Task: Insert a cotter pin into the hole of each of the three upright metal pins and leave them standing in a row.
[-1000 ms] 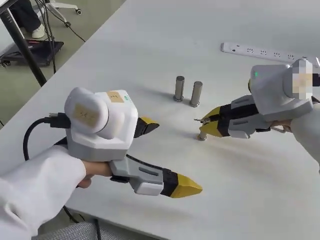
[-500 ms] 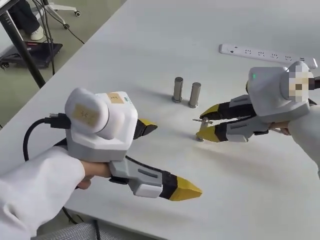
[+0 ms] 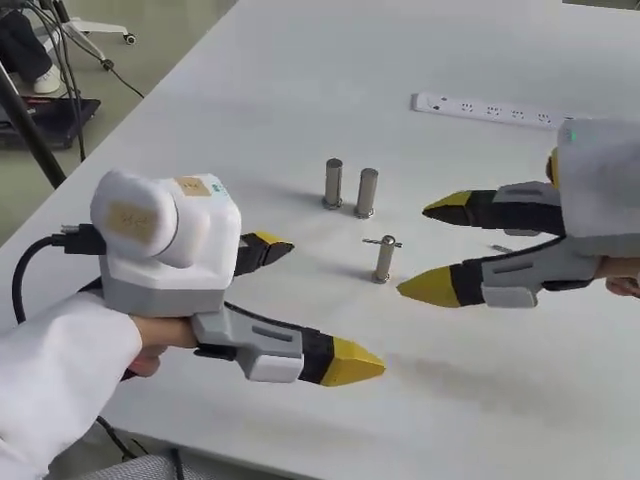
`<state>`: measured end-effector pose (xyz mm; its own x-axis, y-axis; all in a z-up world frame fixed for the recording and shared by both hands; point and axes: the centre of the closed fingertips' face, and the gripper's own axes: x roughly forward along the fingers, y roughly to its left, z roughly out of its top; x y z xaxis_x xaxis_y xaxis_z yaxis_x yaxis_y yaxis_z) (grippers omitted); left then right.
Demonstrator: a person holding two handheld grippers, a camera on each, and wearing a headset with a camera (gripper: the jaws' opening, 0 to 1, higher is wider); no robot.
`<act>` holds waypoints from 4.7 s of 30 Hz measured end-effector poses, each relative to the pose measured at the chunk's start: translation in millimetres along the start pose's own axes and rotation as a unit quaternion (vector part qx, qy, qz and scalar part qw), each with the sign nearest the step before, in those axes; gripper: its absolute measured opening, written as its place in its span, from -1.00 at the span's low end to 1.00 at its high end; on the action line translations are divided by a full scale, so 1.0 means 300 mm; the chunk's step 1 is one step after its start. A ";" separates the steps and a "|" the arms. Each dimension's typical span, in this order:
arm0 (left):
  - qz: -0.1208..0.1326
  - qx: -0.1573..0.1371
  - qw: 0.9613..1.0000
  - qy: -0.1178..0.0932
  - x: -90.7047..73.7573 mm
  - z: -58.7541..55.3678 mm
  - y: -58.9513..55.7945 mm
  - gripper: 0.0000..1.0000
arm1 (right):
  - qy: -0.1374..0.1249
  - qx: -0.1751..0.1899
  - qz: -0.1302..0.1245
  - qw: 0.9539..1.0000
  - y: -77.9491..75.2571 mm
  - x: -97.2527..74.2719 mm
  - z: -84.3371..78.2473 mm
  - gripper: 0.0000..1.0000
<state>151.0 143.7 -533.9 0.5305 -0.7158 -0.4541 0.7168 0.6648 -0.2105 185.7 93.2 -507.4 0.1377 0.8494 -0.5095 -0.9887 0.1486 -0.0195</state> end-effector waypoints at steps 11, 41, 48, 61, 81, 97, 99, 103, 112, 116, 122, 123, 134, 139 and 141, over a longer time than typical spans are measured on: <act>-0.015 -0.010 1.000 -0.019 -0.012 0.035 -0.006 0.98 | -0.036 0.092 -0.079 0.992 0.016 -0.140 -0.040 0.74; 0.023 0.009 0.999 -0.045 -0.024 0.157 0.210 0.93 | 0.005 0.198 -0.136 0.971 0.039 -0.185 -0.209 0.97; 0.066 0.017 0.995 -0.071 0.024 0.252 0.361 0.55 | 0.006 0.201 -0.137 0.970 0.052 -0.187 -0.211 0.97; 0.115 -0.017 0.991 -0.066 0.148 0.234 0.564 -0.07 | 0.006 0.224 -0.149 0.963 0.061 -0.205 -0.250 0.95; 0.119 0.066 0.990 0.048 0.306 0.125 0.618 -0.55 | 0.002 0.236 -0.154 0.959 0.059 -0.220 -0.272 0.90; 0.104 0.049 0.992 0.059 0.339 0.122 0.602 -0.77 | 0.004 0.245 -0.154 0.957 0.062 -0.229 -0.277 0.85; 0.113 0.049 0.991 0.060 0.334 0.122 0.610 -0.78 | 0.002 0.246 -0.154 0.957 0.062 -0.229 -0.276 0.84; 0.138 0.043 0.987 0.064 0.303 0.119 0.641 -0.78 | -0.001 0.247 -0.147 0.958 0.069 -0.231 -0.268 0.84; 0.109 0.098 0.987 0.063 0.203 0.184 0.543 -0.79 | 0.002 0.243 -0.147 0.959 0.071 -0.233 -0.271 0.84; 0.087 0.136 0.985 0.061 0.156 0.218 0.438 -0.79 | 0.002 0.240 -0.144 0.960 0.082 -0.231 -0.266 0.84; 0.051 0.143 0.987 0.049 0.128 0.233 0.281 -0.79 | 0.001 0.238 -0.142 0.961 0.090 -0.229 -0.260 0.83; 0.046 0.146 0.987 0.047 0.126 0.236 0.252 -0.79 | 0.001 0.237 -0.141 0.961 0.091 -0.228 -0.259 0.83; -0.004 0.157 0.987 0.040 0.154 0.228 0.066 -0.78 | -0.006 0.237 -0.143 0.961 0.093 -0.231 -0.252 0.83; -0.032 0.154 0.986 0.048 0.195 0.182 0.010 -0.78 | -0.007 0.240 -0.144 0.960 0.094 -0.231 -0.259 0.82; -0.036 0.155 0.986 0.055 0.214 0.159 -0.010 -0.78 | -0.007 0.240 -0.144 0.960 0.095 -0.232 -0.263 0.82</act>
<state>204.5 85.6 -521.1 0.4324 -0.7204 -0.5423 0.8639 0.5032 0.0204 143.2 -1.8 -540.4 0.4061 0.7435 -0.5313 -0.7680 0.5927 0.2425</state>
